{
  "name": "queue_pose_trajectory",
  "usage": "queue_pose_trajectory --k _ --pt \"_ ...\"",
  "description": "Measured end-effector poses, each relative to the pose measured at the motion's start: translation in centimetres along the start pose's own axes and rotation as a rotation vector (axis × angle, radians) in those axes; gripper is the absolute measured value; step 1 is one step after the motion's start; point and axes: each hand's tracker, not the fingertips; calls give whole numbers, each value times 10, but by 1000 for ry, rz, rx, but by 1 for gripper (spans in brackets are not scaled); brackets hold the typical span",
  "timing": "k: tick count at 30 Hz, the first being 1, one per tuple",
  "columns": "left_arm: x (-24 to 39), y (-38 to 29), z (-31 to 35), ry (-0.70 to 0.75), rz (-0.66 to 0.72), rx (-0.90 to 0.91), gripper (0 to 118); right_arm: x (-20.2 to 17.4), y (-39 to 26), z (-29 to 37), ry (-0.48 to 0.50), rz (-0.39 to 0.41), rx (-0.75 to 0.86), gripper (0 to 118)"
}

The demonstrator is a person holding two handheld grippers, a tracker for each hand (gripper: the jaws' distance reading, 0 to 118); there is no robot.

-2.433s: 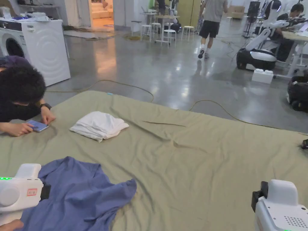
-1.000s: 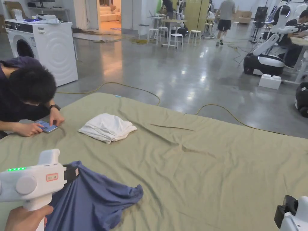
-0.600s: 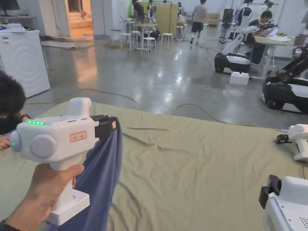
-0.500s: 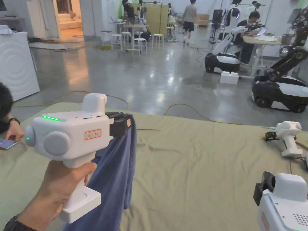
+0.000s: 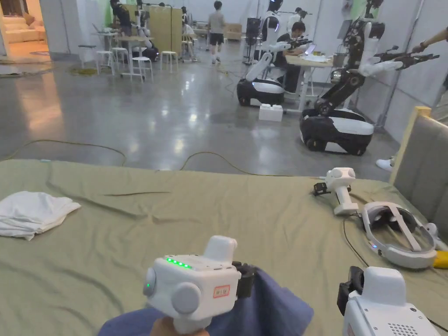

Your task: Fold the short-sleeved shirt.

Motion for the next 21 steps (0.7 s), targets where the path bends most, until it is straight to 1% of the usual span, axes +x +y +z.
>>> queue_pose_trajectory --k 2,4,5,6,7,10,12,15,18,19,20,21 --pt "4 -18 -12 3 5 -33 6 5 -6 -1 -4 8 -21 0" --pt "3 -27 -16 12 7 -38 18 8 -10 -2 -4 17 -38 0" --pt "5 -30 -11 14 11 -35 30 8 -11 -3 -3 19 -44 0" --pt "4 -31 -9 17 18 -33 46 8 -12 -3 -1 21 -48 0" --pt "0 -30 -3 25 34 -23 56 6 -12 -4 2 23 -52 0" --pt "-7 -23 28 19 84 80 57 -1 -9 -5 19 25 -52 0" --pt "-12 -17 53 59 96 166 57 -9 -5 -7 35 27 -41 0" --pt "-16 -9 90 188 76 275 57 -24 6 -6 62 15 0 0" --pt "-23 -8 120 325 40 376 55 -42 20 -4 77 1 83 0" --pt "-25 -8 127 382 29 405 53 -48 23 -3 83 -4 102 0" --pt "-27 -8 133 437 30 429 46 -52 26 -4 92 -11 121 0" --pt "-31 -8 136 452 32 441 37 -57 28 -5 95 -15 132 0"
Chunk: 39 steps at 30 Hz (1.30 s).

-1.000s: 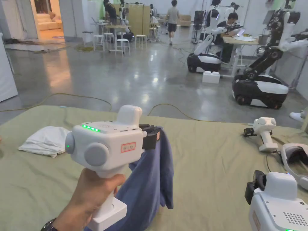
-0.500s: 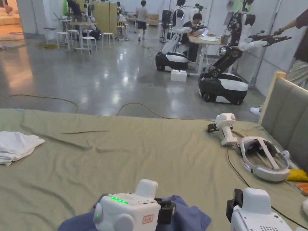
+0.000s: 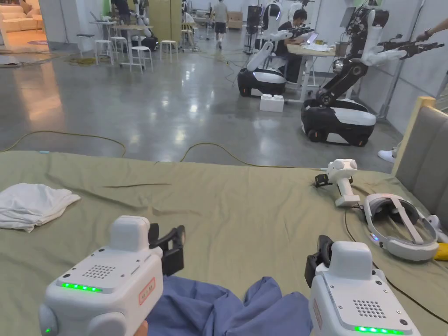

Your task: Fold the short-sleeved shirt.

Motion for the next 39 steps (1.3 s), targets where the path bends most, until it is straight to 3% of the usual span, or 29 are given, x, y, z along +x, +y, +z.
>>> queue_pose_trajectory --k 4,7,12,23,25,29,34,39 --pt "-15 5 6 70 -26 42 1 -16 6 -4 -6 -37 40 0" --pt "-18 4 14 130 -88 80 0 -21 12 -5 -6 -59 53 0" --pt "-36 6 14 150 -66 39 0 -23 17 -8 7 -51 62 0" --pt "-160 -80 -76 168 190 -610 0 -15 -4 -21 38 -7 -57 0" --pt "-172 -98 -91 172 204 -709 6 -14 -11 -25 40 -5 -85 0" --pt "-183 -126 -104 167 287 -836 51 -10 -22 -31 27 5 -133 0" --pt "-190 -159 -117 177 339 -959 53 -5 -36 -39 9 12 -183 0" --pt "-182 -162 -124 268 198 -899 47 -4 -49 -45 -1 25 -227 0"
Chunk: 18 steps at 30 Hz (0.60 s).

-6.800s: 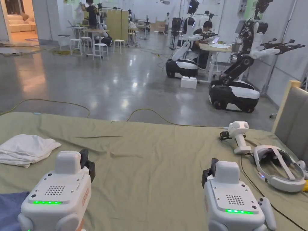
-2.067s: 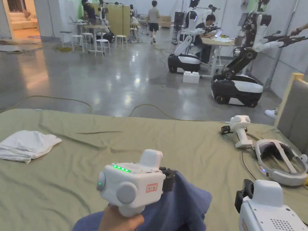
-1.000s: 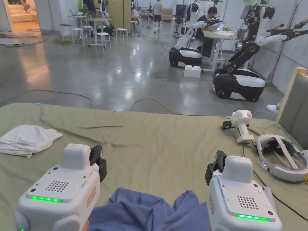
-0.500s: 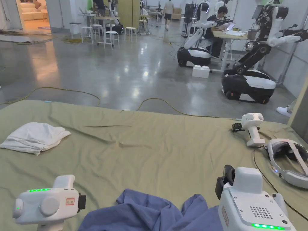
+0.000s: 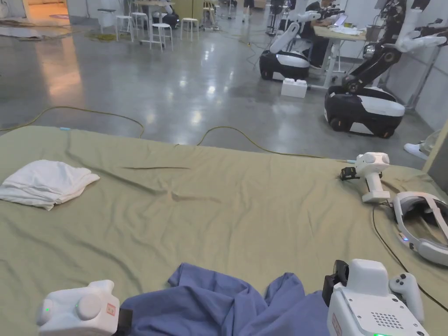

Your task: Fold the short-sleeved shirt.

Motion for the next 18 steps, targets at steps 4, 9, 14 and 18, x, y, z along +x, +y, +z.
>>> queue_pose_trajectory --k 4,9,14,18 --pt "44 -24 10 61 -119 35 12 2 -9 -12 -8 10 -45 0" --pt "34 -20 19 29 -101 56 7 23 -17 -44 1 30 -141 0" --pt "30 -23 54 -29 -77 130 7 62 -32 -109 -27 46 -423 10" --pt "20 -19 53 -48 -67 161 7 85 -43 -151 10 -71 -582 50"
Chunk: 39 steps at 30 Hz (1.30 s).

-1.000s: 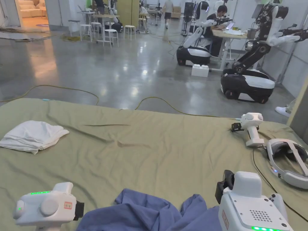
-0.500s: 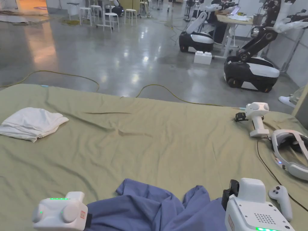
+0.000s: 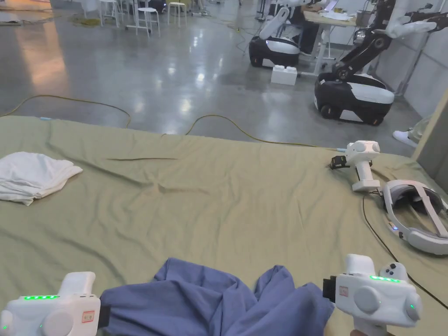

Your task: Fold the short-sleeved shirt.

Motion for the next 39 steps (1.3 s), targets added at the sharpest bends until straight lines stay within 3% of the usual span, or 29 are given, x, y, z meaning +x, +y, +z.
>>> queue_pose_trajectory --k 4,6,9,12,16,18,22,25,27,28,29,34,39 --pt "2 -1 2 7 -9 12 7 2 11 -31 67 26 -97 65" --pt "2 -2 0 11 -10 8 7 0 12 -46 87 45 -137 65" --pt "3 -2 0 15 -4 1 7 -3 8 -68 26 85 -206 65" --pt "4 -4 -3 20 -1 -8 7 -2 -2 -79 83 32 -269 65" --pt "8 -8 -5 22 -2 -19 7 -4 -9 -78 46 23 -206 65" --pt "9 -9 -7 24 -4 -25 7 -7 -10 -72 21 -43 -212 65" --pt "13 -12 -7 21 8 -34 7 -18 -8 -74 -14 20 -213 64" --pt "15 -11 -7 17 10 -28 7 -24 -10 -70 -31 48 -203 56" --pt "18 -10 -4 13 5 -23 7 -26 -12 -68 -22 72 -189 14" --pt "20 -9 -3 12 1 -19 7 -27 -13 -66 -11 92 -180 9" --pt "21 -8 -2 12 -1 -16 7 -27 -14 -64 22 85 -176 8" --pt "19 -2 0 -1 -7 11 7 -19 -25 -35 7 8 -68 7" --pt "17 2 19 -14 -14 73 7 -13 -28 16 64 -6 97 6"
